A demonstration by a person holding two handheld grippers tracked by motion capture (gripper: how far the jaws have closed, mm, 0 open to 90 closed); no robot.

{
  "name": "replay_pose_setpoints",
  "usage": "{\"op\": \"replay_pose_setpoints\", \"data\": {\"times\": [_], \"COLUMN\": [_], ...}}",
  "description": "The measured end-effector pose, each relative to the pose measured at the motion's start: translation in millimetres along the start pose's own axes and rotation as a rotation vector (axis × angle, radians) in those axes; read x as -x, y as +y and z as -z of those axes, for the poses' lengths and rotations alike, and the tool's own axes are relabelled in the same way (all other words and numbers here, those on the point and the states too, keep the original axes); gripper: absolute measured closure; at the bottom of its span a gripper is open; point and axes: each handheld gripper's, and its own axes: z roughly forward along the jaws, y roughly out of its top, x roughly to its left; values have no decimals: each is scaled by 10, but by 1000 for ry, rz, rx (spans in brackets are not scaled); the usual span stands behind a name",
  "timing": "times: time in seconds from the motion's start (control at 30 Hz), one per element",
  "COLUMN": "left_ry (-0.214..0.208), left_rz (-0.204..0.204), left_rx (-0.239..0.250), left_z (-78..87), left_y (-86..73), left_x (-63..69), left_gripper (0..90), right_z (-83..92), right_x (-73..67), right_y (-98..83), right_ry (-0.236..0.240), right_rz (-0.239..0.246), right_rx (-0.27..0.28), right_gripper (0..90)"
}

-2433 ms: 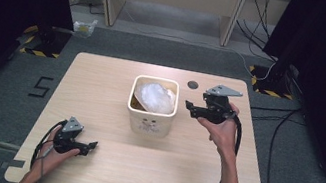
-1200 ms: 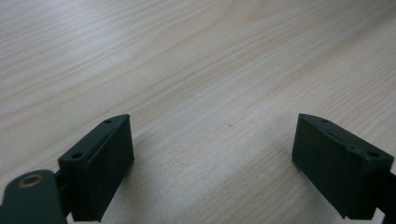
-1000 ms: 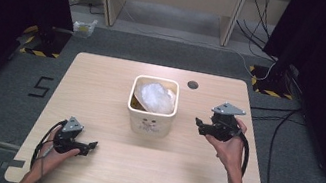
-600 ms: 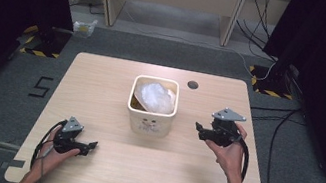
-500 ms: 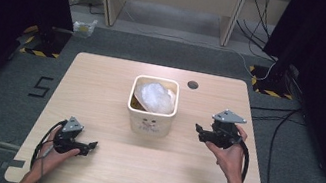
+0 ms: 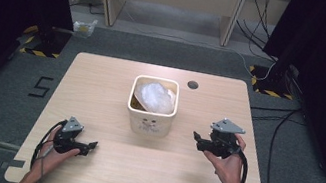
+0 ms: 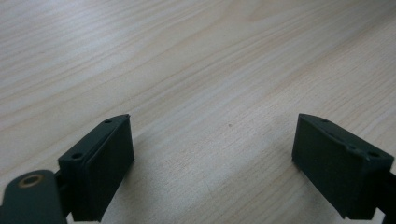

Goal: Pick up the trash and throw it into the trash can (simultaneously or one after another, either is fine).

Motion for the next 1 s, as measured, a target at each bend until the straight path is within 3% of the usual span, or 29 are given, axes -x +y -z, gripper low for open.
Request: {"op": "replay_pose_setpoints", "data": {"times": [0.47,0.77,1.0], "left_ry": [1,0,0], "left_rz": [0,0,0], "left_rx": [1,1,0], "left_z": [-1,-1,0], "left_y": [-1,0,0], "left_x": [1,1,0], "left_gripper": [116,116,116], "right_z": [6,-37,-60], "right_x": [-160,-181,-203], "right_y": [-220,-360,-460], "right_ry": [30,35,36], "right_rz": [-21,-52,-62], "right_rx": [3,-25,-43], "right_gripper": [240,161,159]}}
